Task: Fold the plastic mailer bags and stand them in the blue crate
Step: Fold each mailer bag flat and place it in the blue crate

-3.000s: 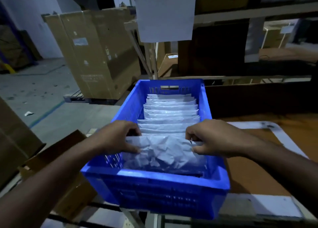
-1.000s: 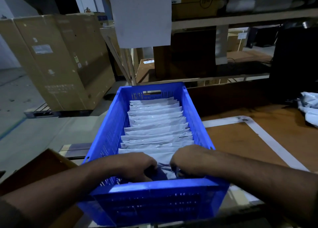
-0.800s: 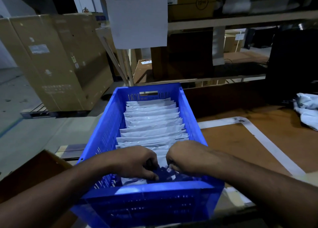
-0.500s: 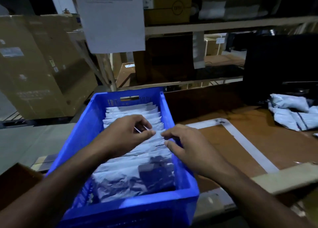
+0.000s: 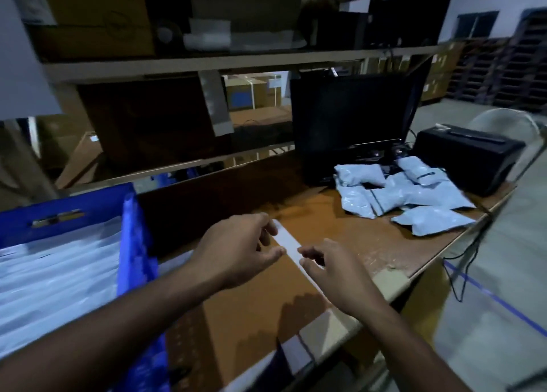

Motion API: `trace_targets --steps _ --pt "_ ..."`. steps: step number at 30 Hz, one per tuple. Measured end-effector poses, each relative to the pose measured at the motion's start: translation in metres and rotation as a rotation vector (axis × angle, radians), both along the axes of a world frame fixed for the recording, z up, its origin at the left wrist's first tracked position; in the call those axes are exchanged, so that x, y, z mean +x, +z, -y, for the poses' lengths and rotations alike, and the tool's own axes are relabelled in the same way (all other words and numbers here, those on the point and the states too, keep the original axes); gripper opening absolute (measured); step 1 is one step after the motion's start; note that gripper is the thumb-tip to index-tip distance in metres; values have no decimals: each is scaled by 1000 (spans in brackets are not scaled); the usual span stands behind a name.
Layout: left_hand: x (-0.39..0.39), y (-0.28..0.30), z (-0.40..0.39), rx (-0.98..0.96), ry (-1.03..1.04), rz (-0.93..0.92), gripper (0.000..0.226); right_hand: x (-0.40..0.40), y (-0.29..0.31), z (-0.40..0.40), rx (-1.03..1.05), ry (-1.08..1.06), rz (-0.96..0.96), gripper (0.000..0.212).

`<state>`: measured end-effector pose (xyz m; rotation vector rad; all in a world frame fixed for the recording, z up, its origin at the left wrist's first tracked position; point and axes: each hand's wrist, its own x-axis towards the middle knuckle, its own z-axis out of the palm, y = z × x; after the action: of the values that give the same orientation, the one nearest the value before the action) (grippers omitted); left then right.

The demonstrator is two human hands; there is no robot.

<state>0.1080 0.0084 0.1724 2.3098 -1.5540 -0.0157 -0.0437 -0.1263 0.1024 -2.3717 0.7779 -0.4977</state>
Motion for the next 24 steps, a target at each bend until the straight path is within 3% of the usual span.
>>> trace_targets --steps 7,13,21,24 --pt "1 -45 157 146 27 5 43 -14 -40 149 5 -38 -109 32" --pt "-8 -113 258 50 220 -287 37 -2 -66 251 -23 -113 -83 38" --pt "-28 -158 300 -180 405 -559 24 60 -97 320 -305 -107 -152 66" --pt "-32 -162 298 -241 455 -586 22 65 -114 332 -357 -70 -240 60"
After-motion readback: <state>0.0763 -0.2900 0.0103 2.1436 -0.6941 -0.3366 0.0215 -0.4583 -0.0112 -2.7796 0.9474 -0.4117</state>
